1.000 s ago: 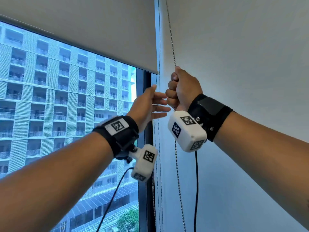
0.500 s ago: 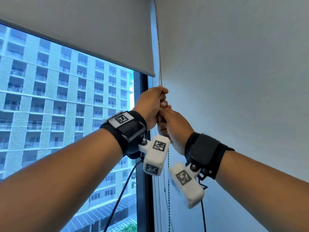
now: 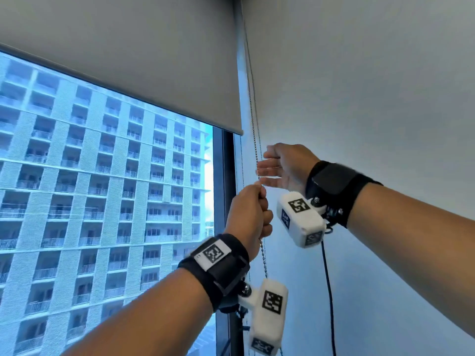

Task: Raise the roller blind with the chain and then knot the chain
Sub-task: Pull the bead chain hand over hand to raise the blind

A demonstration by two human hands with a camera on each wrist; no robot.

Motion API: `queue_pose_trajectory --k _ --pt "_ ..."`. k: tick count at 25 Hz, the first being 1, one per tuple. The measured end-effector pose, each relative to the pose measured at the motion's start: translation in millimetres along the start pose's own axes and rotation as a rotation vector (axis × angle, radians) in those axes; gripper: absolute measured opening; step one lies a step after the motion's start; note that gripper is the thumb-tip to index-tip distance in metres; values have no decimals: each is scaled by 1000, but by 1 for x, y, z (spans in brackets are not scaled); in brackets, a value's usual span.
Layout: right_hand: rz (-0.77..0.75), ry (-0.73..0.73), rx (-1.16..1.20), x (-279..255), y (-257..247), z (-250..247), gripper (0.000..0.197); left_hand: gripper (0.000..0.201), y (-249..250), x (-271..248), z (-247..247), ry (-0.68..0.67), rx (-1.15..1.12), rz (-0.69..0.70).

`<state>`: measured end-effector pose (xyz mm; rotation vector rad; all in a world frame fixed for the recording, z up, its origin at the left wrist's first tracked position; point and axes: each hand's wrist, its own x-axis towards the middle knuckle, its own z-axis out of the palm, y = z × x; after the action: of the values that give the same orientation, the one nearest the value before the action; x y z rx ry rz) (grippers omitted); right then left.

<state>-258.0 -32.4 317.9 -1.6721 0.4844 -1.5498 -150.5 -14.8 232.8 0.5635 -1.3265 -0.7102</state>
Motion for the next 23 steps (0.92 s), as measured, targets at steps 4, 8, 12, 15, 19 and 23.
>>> queue_pose_trajectory --k 4,8,12,15,19,23 --pt "36 25 137 3 -5 22 29 16 -11 -11 2 -82 73 55" --pt "-37 134 164 -9 -2 35 31 10 -3 -10 -9 -128 142 90" --pt "-121 135 114 -11 12 40 29 30 7 5 -30 -48 209 64" --pt "-149 147 75 -20 22 40 23 46 21 15 -33 -100 175 83" --pt "-109 48 145 -45 32 40 47 51 41 26 -26 -110 152 141" --pt "-80 5 131 -60 52 40 30 40 49 38 -18 -93 145 148"
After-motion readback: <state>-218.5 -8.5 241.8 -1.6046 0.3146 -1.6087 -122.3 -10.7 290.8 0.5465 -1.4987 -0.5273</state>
